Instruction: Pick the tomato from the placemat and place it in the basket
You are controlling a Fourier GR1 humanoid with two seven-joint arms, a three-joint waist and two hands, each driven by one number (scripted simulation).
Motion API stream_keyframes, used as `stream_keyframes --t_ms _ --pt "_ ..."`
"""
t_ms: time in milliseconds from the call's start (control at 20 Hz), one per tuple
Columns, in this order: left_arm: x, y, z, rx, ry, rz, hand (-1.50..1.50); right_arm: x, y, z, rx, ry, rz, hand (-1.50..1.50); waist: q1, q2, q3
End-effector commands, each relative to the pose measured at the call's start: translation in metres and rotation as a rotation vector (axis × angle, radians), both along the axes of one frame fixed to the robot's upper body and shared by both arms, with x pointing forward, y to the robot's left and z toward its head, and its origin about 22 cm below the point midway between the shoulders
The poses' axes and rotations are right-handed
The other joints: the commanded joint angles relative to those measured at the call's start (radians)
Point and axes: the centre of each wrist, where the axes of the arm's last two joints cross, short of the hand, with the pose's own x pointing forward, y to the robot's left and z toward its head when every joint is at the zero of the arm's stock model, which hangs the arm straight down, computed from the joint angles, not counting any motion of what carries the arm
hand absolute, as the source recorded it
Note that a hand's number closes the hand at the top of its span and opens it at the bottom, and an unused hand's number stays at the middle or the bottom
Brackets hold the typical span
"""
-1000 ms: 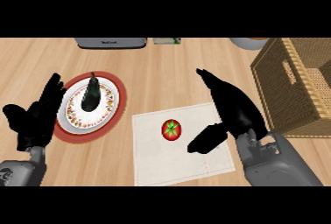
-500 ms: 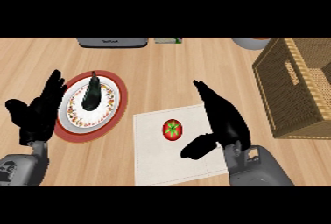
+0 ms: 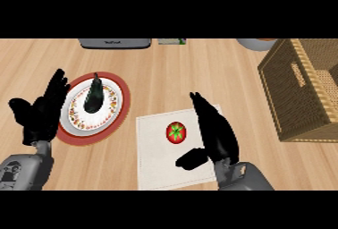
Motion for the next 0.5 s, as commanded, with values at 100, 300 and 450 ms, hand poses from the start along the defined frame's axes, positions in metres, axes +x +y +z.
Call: stream_keyframes --t_ms 100,300,450 --pt "-0.01 0.006 0.001 0.01 -0.004 0.0 0.0 0.01 0.001 -0.01 -0.011 -0.036 -0.007 -1.5 0.002 0.0 0.0" --pt "-0.011 -0.02 -0.002 -0.013 0.001 -0.012 0.0 -0.004 -0.003 -0.022 0.006 -0.025 0.005 -1.5 0.001 0.0 0.0" --pt "0.005 0.0 0.008 0.01 0.001 -0.005 0.0 -0.013 0.022 -0.039 0.012 -0.042 0.019 -1.5 0.001 0.0 0.0"
